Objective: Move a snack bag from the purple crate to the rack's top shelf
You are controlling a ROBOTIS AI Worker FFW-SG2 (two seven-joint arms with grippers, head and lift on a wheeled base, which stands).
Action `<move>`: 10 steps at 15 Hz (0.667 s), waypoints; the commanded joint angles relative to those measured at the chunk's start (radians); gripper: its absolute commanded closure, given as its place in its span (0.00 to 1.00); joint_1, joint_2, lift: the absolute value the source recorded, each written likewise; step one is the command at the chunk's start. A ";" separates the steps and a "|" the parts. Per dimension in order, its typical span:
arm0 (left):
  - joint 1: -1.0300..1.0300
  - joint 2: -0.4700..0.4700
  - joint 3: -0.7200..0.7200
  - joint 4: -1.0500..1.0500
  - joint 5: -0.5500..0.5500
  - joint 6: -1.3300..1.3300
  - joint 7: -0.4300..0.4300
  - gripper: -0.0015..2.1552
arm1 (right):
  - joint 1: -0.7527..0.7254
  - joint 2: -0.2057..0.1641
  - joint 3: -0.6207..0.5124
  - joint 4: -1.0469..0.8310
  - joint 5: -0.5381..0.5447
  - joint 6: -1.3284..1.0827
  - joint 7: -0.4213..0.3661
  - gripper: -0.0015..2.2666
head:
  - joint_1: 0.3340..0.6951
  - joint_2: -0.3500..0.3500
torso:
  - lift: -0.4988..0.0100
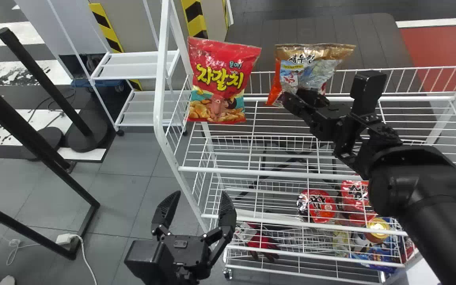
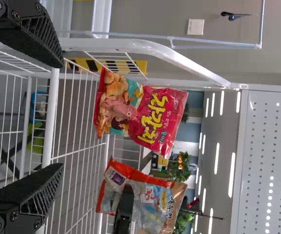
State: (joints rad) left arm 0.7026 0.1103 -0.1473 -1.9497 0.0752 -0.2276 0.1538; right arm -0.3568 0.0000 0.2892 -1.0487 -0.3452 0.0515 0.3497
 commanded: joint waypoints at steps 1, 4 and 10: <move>0.002 0.000 0.000 0.002 0.000 0.000 0.001 0.04 | 0.002 0.001 0.001 -0.002 -0.006 0.000 0.000 0.09 | 1.00 0.78 | 0.98; 0.002 0.000 0.000 0.003 -0.002 0.000 0.003 0.04 | 0.013 0.001 0.001 -0.025 -0.018 0.018 0.002 0.09 | 1.00 0.78 | 0.98; -0.002 -0.004 -0.002 0.015 -0.005 0.000 0.003 0.04 | 0.098 0.001 0.007 -0.266 -0.032 0.184 0.000 0.09 | 1.00 0.82 | 0.98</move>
State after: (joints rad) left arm 0.7025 0.1071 -0.1473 -1.9384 0.0719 -0.2276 0.1565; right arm -0.2779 0.0000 0.2945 -1.2459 -0.3765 0.1775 0.3500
